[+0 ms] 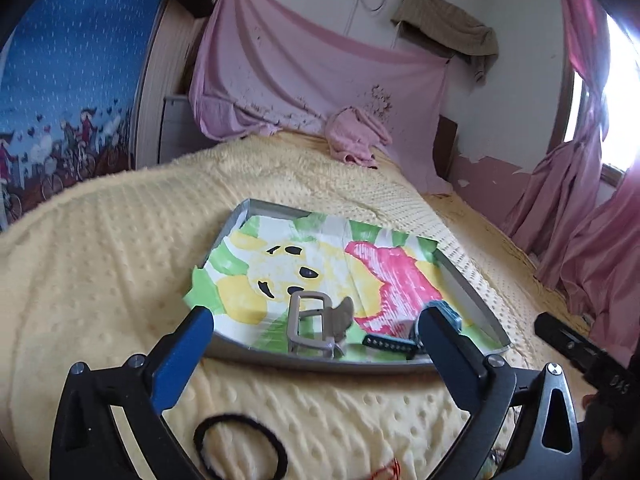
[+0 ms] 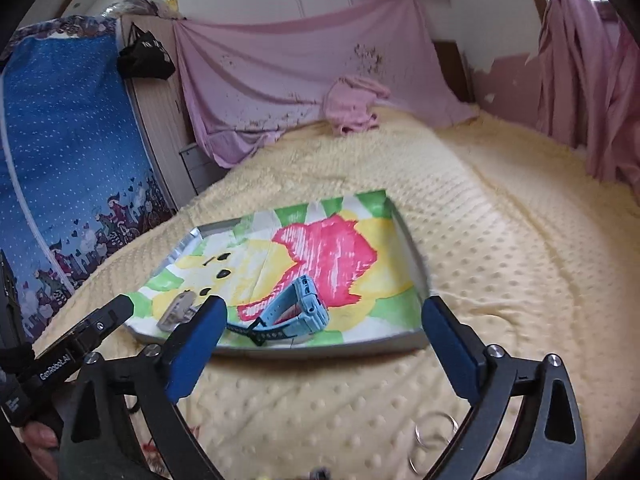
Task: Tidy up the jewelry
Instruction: 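Withdraw both tools from the tray toward the remaining jewelry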
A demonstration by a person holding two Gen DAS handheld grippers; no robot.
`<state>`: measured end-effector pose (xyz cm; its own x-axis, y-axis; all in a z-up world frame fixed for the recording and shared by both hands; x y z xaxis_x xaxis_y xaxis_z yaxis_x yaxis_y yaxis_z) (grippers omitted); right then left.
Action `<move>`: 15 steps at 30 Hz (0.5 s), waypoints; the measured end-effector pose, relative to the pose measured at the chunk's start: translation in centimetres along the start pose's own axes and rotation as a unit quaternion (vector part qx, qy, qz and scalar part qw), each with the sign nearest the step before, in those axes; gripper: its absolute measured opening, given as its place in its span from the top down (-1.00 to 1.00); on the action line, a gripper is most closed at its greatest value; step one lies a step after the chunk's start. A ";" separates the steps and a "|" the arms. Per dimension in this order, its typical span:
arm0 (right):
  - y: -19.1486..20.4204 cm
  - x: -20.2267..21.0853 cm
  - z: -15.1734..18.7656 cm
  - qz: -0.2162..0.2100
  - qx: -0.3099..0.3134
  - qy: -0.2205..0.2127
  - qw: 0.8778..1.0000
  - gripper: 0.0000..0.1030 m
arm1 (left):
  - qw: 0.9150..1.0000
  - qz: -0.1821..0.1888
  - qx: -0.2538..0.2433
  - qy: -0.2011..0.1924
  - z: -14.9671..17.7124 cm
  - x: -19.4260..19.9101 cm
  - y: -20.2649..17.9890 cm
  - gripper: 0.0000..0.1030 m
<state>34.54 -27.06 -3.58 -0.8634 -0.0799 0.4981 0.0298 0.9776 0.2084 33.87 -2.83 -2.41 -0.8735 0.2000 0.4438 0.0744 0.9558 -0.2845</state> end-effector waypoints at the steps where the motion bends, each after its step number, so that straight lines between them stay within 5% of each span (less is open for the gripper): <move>1: -0.2 1.0 0.1 0.001 0.001 -0.007 1.000 -0.89 | 1.000 -0.002 -0.004 -0.002 0.2 0.4 -0.1 -1.00; 15: -4.4 10.4 4.2 0.032 0.013 -0.026 0.999 -0.97 | 0.997 0.019 -0.068 0.009 4.9 7.3 -2.9 -1.00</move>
<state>23.28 -31.41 -2.87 -0.8848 -0.0077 0.4659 0.0732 0.9852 0.1553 24.91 -5.18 -2.56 -0.8601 0.2396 0.4504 0.1727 0.9675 -0.1848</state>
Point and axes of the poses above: each gripper's, at about its wrist camera, not at the fingertips, and x roughly against the way its jaws point, y to its left, z to its underside, the point moved 10 cm from there along -x, roughly the way its jaws point, and after that the axes turned 4 degrees about z, right-handed, at the moved point
